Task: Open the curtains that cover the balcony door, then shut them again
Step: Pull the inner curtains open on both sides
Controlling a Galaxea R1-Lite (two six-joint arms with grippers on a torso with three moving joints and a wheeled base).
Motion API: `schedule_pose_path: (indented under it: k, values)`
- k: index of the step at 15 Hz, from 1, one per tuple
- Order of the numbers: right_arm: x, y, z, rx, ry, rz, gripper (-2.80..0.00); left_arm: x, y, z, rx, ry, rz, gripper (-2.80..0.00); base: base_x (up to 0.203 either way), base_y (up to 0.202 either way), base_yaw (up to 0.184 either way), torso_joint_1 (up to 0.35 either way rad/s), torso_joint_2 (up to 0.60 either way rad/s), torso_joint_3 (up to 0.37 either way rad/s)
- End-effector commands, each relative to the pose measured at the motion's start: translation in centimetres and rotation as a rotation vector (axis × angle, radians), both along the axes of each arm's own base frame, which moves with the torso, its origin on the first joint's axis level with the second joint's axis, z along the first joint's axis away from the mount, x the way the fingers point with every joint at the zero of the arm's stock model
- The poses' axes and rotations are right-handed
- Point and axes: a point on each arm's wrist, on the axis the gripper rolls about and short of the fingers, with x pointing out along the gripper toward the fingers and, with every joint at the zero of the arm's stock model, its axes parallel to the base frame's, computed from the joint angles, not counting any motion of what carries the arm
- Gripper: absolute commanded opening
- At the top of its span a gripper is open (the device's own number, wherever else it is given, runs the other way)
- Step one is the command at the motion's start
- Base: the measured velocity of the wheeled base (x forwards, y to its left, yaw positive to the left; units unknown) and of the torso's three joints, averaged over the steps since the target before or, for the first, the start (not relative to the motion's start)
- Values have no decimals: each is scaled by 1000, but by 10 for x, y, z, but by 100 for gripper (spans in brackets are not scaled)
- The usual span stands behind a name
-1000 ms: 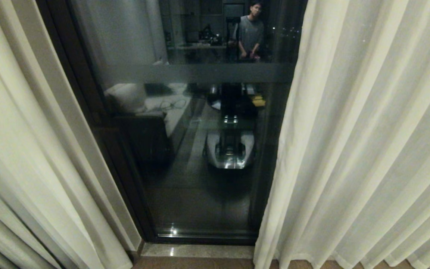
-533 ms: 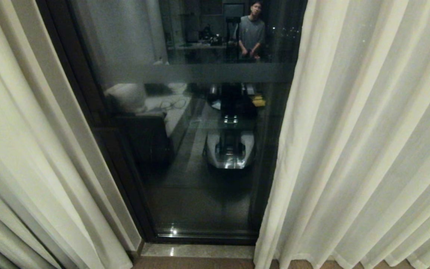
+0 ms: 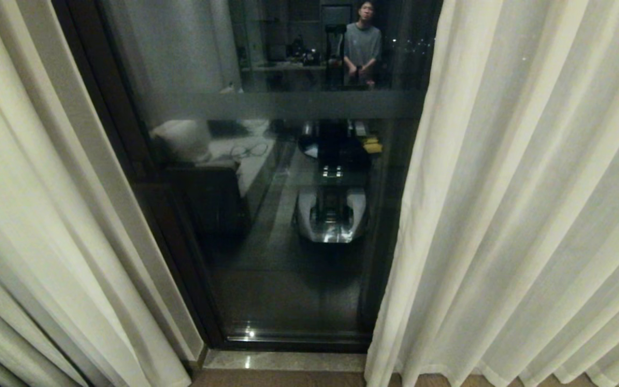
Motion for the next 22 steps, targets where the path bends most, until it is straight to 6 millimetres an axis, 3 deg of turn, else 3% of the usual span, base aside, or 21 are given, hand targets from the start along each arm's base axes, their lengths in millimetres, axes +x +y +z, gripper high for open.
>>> schedule_pose_path:
  k: [1,4,5,8,14,22]
  values:
    - [52,11,25,-11,71,47,-280,0,0,0,-1,-2,1,-280,0,0,0,0,0,0]
    - [91,21,59,-6,21,101,-280,0,0,0,-1,-2,1,-280,0,0,0,0,0,0]
    - [103,24,67,-5,11,108,0,0,0,0,-1,-2,1,-280,0,0,0,0,0,0]
    - [131,30,79,-10,9,114,0,0,0,0,-1,-2,1,-280,0,0,0,0,0,0]
    - [198,44,81,-64,-70,103,0,0,0,0,-1,-2,1,-280,0,0,0,0,0,0]
    - [266,54,60,-98,-97,-26,0,0,0,0,-1,-3,1,-280,0,0,0,0,0,0]
